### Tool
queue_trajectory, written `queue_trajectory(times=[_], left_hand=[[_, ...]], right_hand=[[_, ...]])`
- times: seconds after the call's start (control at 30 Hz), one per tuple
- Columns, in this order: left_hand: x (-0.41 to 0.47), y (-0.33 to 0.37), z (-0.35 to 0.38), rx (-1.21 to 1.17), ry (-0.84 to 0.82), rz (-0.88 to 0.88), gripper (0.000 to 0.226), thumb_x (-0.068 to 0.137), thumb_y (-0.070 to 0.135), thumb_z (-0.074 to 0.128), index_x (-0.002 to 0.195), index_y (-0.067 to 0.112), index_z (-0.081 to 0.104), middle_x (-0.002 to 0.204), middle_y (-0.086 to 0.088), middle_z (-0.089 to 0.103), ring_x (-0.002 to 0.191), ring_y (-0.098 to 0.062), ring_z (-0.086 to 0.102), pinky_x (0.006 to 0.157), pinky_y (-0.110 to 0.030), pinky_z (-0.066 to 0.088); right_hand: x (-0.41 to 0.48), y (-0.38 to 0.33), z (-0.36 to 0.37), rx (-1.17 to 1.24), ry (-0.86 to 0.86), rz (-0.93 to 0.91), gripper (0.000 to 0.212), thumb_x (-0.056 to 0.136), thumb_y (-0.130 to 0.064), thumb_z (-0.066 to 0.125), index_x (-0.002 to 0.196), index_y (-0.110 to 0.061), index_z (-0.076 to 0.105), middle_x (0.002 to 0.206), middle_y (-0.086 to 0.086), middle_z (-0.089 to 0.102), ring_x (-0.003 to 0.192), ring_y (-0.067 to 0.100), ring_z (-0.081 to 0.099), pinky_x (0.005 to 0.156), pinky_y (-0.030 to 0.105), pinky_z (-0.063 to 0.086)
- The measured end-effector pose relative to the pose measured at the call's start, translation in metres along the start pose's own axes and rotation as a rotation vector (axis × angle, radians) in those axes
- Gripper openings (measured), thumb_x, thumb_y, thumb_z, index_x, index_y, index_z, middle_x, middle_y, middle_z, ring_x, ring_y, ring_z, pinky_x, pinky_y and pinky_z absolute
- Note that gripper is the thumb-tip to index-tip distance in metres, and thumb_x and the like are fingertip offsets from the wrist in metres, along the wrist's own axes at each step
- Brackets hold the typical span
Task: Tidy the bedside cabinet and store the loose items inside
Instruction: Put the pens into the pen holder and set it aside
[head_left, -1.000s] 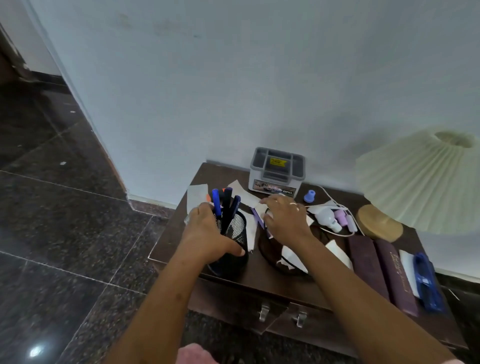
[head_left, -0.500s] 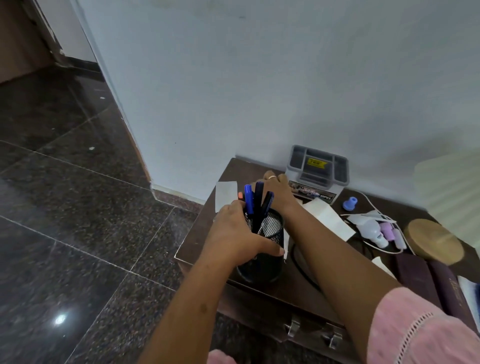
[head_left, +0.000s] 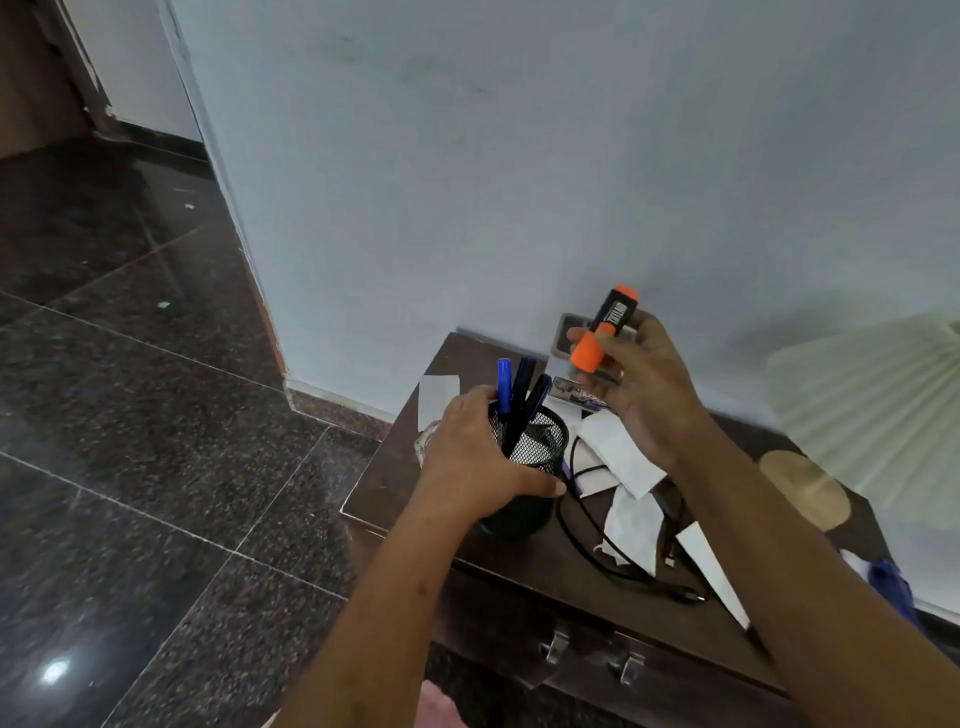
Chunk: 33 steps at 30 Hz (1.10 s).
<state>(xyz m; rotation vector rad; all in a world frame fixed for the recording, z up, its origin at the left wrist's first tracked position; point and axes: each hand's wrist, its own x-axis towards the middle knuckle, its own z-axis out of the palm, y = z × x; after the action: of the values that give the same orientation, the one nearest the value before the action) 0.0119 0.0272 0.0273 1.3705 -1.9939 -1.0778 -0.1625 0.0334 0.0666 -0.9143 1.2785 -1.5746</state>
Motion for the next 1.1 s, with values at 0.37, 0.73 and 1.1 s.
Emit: queue_trajectory(times=[0.37, 0.73, 1.1], left_hand=[[-0.007, 0.009, 0.011, 0.056, -0.021, 0.091, 0.106, 0.044, 0.046, 0.086, 0.135, 0.027, 0.035, 0.129, 0.006, 0.045, 0.108, -0.009, 0.043, 0.087, -0.025, 0.036], [-0.002, 0.002, 0.007, 0.087, -0.06, 0.061, 0.109, 0.046, 0.044, 0.088, 0.138, 0.024, 0.032, 0.133, 0.004, 0.043, 0.119, -0.015, 0.045, 0.095, -0.03, 0.038], [-0.005, 0.006, 0.009, 0.13, -0.074, 0.041, 0.107, 0.049, 0.045, 0.087, 0.138, 0.023, 0.033, 0.137, 0.003, 0.043, 0.121, -0.017, 0.045, 0.099, -0.035, 0.04]], right_hand=[[-0.061, 0.009, -0.008, -0.861, -0.075, -0.342, 0.029, 0.083, -0.01, 0.068, 0.09, -0.037, 0.063, 0.088, -0.023, 0.065, 0.084, -0.009, 0.06, 0.07, 0.004, 0.046], [-0.046, 0.001, -0.003, -0.536, -0.045, -0.191, 0.028, 0.091, -0.006, 0.057, 0.087, -0.033, 0.053, 0.095, -0.004, 0.06, 0.088, 0.005, 0.064, 0.076, 0.022, 0.057], [-0.048, -0.01, 0.0, 0.138, 0.045, 0.472, 0.043, 0.091, -0.004, 0.057, 0.129, -0.02, 0.044, 0.108, 0.01, 0.053, 0.081, 0.018, 0.058, 0.055, 0.029, 0.055]])
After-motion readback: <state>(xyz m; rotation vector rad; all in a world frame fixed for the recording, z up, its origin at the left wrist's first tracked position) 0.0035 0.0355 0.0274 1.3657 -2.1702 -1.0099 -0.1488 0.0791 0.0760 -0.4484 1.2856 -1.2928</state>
